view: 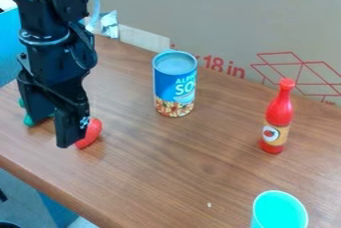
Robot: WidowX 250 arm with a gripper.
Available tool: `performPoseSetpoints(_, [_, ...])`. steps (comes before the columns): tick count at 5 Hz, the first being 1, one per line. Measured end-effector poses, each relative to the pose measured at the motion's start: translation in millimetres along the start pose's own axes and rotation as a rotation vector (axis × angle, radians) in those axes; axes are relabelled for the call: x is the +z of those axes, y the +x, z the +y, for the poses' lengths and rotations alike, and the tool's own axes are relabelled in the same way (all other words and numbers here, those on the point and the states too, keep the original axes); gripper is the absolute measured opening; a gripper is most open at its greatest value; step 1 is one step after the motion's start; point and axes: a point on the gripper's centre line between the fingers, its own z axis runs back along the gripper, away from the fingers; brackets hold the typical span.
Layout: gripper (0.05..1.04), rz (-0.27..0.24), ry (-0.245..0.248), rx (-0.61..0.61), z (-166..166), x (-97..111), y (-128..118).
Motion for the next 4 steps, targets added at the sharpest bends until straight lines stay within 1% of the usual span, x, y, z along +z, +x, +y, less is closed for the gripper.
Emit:
performPoseSetpoints(1, [1.01,0.008,-0.006,-0.002,-0.6,-3.0,-1.1])
performPoseSetpoints(2, [1.01,-0.059,-0.027,-0.057,5.6,-16.6,-1.3])
performPoseSetpoints(3, [1.01,-0.127,-0.014,-0.065,15.2,-28.8,-7.6])
performPoseSetpoints(4, [1.01,-0.193,0.027,-0.055,23.1,-41.1,-10.2])
